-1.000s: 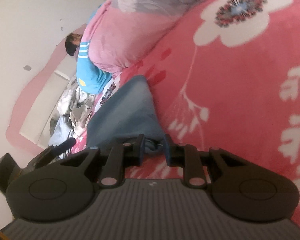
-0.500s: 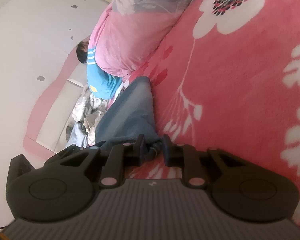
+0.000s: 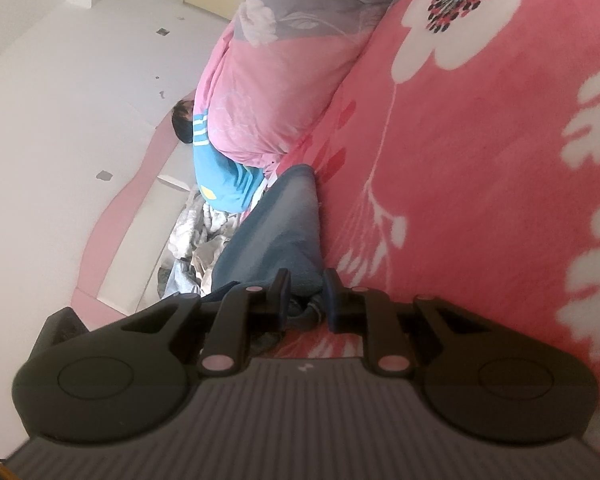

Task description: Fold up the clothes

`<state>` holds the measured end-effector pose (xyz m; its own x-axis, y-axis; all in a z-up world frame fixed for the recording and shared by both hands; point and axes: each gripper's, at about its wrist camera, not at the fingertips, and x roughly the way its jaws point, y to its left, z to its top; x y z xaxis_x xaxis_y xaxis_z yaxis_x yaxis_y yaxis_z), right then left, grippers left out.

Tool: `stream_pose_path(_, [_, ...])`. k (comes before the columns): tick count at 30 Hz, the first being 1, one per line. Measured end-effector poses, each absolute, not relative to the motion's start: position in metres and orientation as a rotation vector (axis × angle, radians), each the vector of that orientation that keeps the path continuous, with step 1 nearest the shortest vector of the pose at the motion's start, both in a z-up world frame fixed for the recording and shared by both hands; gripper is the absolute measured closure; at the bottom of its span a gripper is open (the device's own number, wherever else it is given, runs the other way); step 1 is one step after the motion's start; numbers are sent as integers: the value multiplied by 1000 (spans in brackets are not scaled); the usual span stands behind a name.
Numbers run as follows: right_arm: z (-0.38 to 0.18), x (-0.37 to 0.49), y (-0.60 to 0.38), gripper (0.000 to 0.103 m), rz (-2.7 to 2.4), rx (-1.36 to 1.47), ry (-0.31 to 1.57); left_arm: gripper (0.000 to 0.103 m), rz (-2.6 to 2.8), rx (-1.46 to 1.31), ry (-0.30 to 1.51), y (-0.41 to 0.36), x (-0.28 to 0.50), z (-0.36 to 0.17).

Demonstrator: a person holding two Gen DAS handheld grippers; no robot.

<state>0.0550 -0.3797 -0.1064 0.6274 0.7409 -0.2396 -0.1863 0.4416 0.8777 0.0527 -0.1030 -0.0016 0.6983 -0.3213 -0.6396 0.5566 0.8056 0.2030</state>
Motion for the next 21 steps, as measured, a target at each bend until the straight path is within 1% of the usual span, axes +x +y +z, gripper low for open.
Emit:
stream_pose_path(1, [-107, 55, -380, 87, 635, 949, 678, 80, -504, 361, 630, -99, 56, 2])
stream_pose_path(2, [-107, 55, -381, 87, 637, 952, 675, 86, -504, 319, 634, -96, 60, 5])
stream_pose_path(4, [-108, 55, -382, 87, 641, 962, 666, 91, -493, 259, 634, -90, 66, 10])
stream_pose_path(8, [-108, 54, -385, 88, 649, 987, 648, 94, -485, 203, 628, -85, 70, 14])
stream_pose_path(12, [-104, 54, -380, 89, 643, 946, 650, 94, -489, 180, 612, -81, 68, 13])
stream_pose_path(16, [-96, 58, -371, 92, 665, 889, 643, 95, -493, 150, 590, -77, 66, 15])
stream_pose_path(19, [-90, 60, -365, 97, 712, 858, 631, 96, -497, 116, 578, -72, 67, 17])
stream_pose_path(21, [-83, 59, -354, 97, 758, 798, 629, 96, -502, 106, 571, -70, 67, 18])
